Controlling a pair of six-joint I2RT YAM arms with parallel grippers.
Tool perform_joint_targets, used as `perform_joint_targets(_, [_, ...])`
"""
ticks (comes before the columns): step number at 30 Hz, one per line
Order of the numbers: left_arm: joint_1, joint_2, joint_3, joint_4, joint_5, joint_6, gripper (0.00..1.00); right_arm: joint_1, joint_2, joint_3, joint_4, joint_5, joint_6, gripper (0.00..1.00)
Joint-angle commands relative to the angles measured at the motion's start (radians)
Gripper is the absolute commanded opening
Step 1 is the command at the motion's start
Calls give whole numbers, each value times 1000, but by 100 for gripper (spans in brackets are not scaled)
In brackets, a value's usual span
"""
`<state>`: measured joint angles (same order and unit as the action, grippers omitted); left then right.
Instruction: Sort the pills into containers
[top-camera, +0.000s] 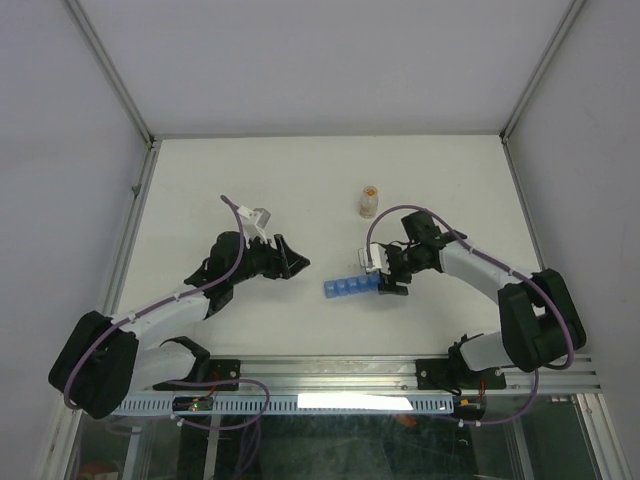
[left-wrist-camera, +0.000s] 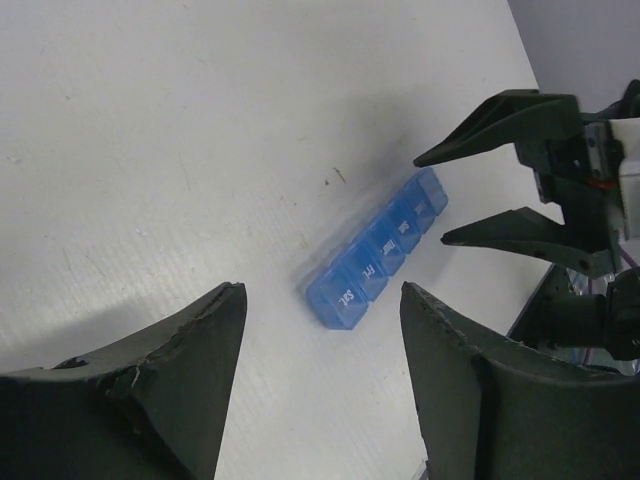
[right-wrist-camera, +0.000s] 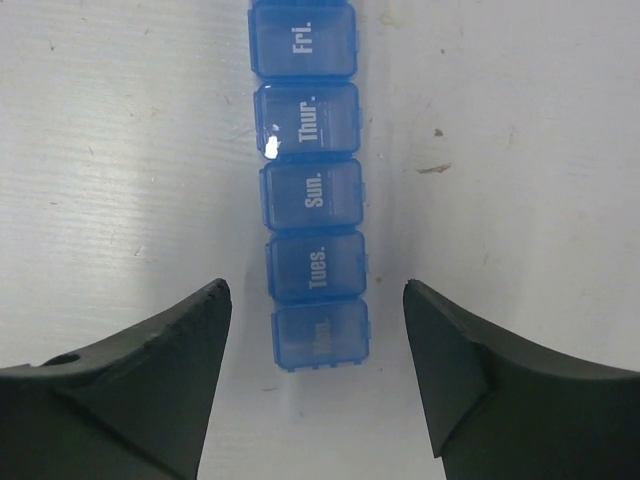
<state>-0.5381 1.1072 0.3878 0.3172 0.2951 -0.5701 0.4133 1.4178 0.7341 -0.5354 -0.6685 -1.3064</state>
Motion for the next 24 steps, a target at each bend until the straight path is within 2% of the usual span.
perform_joint_targets(1, [-15, 65, 71, 73, 16, 49, 62, -17, -125, 47, -17, -45, 41, 73])
perform_joint_targets(4, [-19, 116, 103, 65, 19, 54, 52, -22, -202, 37, -86, -76, 41, 71])
perform_joint_targets(6, [-28, 150, 129, 54, 20, 57, 46, -21, -244, 9, -121, -92, 37, 66])
perform_joint_targets(11, [-61, 233, 201, -22, 10, 68, 36, -7, -259, -79, -122, -42, 8, 35])
perform_joint_targets(14, [-78, 284, 242, -79, 10, 68, 31, 41, -207, -99, -80, 23, 23, 17])
perform_joint_targets(17, [-90, 314, 268, -123, 18, 71, 24, 86, -134, -82, -56, 74, 58, 4])
perform_joint_targets(19, [-95, 362, 278, -140, 20, 73, 21, 103, -105, -70, -45, 88, 79, 0])
perform_joint_targets(24, [-99, 431, 300, -151, 54, 86, 18, 113, -82, -55, 67, 158, 152, 0])
